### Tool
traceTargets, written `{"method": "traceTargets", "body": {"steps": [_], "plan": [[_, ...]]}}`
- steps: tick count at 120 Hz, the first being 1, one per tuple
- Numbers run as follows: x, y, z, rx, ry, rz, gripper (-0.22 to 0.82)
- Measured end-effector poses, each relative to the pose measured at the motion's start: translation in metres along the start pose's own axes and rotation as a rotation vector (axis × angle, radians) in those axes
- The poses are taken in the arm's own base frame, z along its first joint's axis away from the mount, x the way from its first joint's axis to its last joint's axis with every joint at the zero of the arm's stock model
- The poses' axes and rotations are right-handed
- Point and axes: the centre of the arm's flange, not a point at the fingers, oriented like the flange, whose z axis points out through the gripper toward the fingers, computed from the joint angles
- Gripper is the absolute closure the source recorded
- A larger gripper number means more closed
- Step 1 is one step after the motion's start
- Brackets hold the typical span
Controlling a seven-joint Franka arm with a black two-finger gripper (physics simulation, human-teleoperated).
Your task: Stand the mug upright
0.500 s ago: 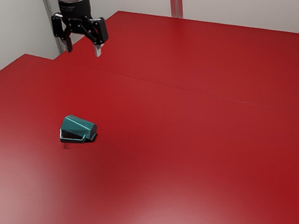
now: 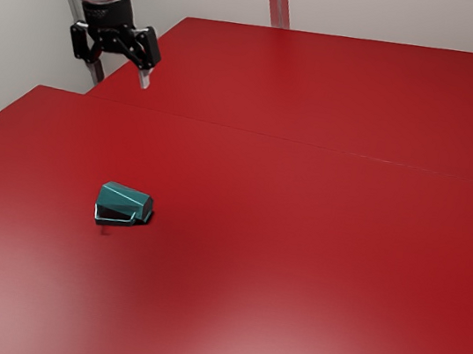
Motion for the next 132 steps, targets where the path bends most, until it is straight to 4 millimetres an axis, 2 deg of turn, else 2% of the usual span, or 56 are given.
{"method": "traceTargets", "body": {"steps": [21, 48, 66, 113, 132], "plan": [[0.006, -0.027, 0.004, -0.002, -0.009, -0.035, 0.02], [0.011, -0.081, 0.008, -0.012, -0.015, -0.111, 0.02], [0.013, -0.114, 0.018, -0.033, -0.027, -0.141, 0.02], [0.031, -0.179, 0.082, -0.234, 0.019, -0.105, 0.02], [0.036, -0.201, 0.125, -0.341, 0.044, -0.086, 0.02]]}}
